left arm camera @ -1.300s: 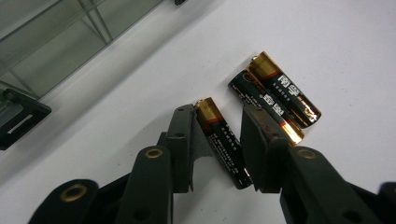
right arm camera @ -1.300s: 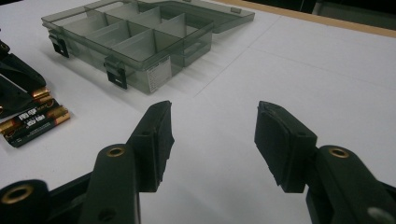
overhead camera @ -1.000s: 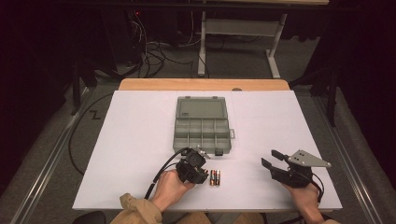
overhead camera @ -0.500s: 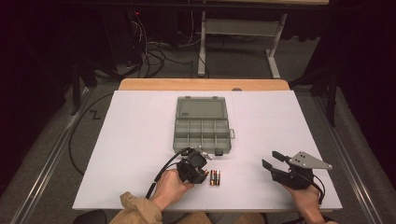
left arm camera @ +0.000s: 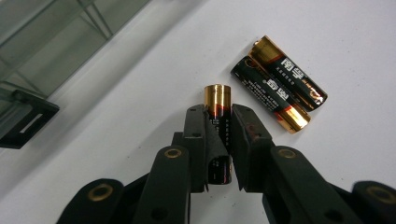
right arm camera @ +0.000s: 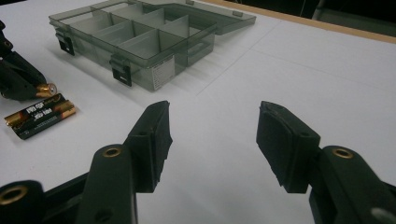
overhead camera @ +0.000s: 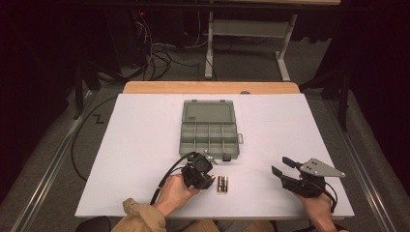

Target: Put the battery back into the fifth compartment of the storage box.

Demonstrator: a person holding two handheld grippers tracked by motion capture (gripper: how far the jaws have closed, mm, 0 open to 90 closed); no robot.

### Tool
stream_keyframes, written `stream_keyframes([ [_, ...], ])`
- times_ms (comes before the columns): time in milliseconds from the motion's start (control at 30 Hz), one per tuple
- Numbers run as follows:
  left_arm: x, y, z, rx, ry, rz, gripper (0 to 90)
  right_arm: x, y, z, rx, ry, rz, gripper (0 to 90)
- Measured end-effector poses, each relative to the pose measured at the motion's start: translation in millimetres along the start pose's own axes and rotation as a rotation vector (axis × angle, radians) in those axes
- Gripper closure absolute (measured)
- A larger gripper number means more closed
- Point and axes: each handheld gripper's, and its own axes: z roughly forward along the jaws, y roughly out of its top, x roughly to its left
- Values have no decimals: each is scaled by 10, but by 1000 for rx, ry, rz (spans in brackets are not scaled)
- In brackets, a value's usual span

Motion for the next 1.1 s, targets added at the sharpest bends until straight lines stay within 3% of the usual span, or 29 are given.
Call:
stream_keyframes([
  [567, 103, 22, -144, -31, -15, -2, 763, -16, -11, -30, -20, 4, 21, 441],
  [900, 133, 32, -217, -41, -16, 25, 764, -11, -9, -24, -19, 7, 19, 440],
  [1100, 214, 53, -309, -74, -16, 3, 764, -11, -11, -15, -14, 12, 19, 437],
])
